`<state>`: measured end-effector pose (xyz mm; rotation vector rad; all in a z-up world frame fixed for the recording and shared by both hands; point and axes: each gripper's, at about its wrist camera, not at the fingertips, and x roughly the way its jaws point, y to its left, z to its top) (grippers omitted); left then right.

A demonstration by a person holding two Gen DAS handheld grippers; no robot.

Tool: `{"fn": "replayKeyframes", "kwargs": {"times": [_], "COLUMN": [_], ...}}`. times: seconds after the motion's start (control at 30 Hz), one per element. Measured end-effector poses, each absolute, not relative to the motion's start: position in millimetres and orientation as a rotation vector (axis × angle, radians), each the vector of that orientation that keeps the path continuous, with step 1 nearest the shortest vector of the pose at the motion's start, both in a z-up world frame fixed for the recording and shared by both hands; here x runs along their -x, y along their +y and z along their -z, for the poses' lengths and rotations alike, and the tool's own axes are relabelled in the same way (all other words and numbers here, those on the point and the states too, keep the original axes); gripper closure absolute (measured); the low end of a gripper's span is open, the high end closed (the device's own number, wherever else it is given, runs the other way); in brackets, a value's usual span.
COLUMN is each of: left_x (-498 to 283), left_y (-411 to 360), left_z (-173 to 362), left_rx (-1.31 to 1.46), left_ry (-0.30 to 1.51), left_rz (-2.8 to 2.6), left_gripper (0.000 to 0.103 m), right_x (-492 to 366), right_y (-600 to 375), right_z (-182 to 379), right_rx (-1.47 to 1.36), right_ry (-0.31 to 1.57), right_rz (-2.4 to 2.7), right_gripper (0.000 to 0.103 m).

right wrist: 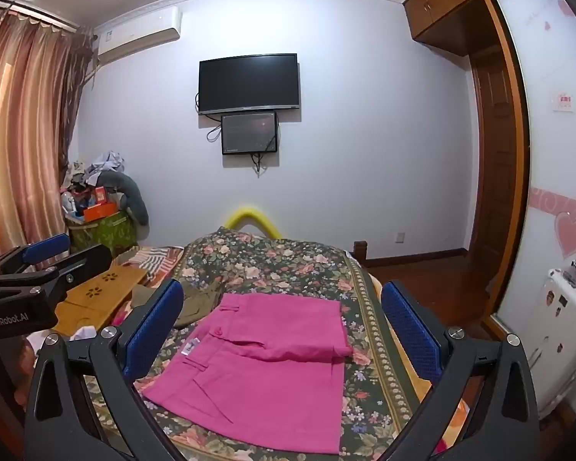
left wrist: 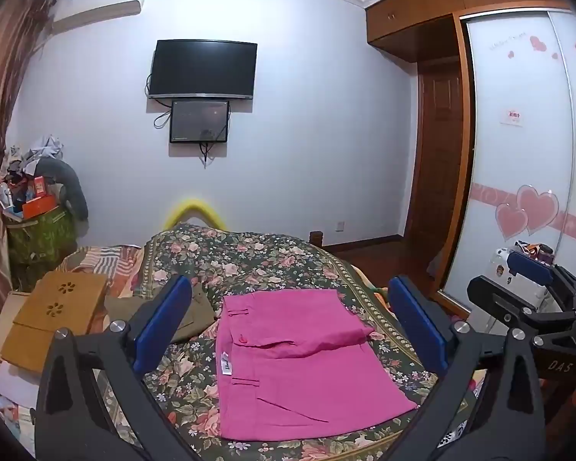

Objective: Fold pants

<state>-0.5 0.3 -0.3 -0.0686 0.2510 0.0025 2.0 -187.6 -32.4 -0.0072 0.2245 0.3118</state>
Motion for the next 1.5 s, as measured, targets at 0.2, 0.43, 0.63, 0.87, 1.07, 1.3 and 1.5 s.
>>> {"fn": "replayKeyframes", "kwargs": {"times": [0.2, 0.43, 0.63, 0.87, 1.07, 1.3, 1.5], "left_x": [0.7, 4.4, -1.7, -1.2, -4.3, -6.5, -6.3], "left_y": [4.2, 11.7, -1.9, -2.0, -0.4, -1.6, -1.5], "left_z": [-2.9, -5.6, 0.7, 2.8, 1.9, 2.0, 3.9], "left_rx": [0.067, 0.058, 0.036, 0.035, 0.032, 0.029, 0.026], "left_ry": [0.254, 0.253, 0.254, 0.253, 0.255, 0.258, 0.257], "left_rz": [-0.009, -0.009, -0.018, -0.017, -0.016, -0.016, -0.013], "left_gripper": [0.000, 0.000, 0.000, 0.000, 0.000, 0.000, 0.000], "right_x": [-2.7, -4.2, -7.4, -9.5, -9.0, -9.1, -9.0], "right_y": [-188.3, -188.4, -189.6, -191.2, -190.3, -190.6, -190.4], "right_z": [32.5, 36.0, 35.2, 36.6, 37.8, 39.0, 38.8], "right_rx": [0.005, 0.000, -0.006, -0.009, -0.009, -0.009, -0.009], "right_ry": [0.228, 0.231, 0.244, 0.249, 0.250, 0.254, 0.254], "right_rz": [-0.314, -0.315, -0.320, -0.323, -0.322, -0.323, -0.324], "right_gripper": [0.000, 0.000, 0.000, 0.000, 0.000, 0.000, 0.000]}}
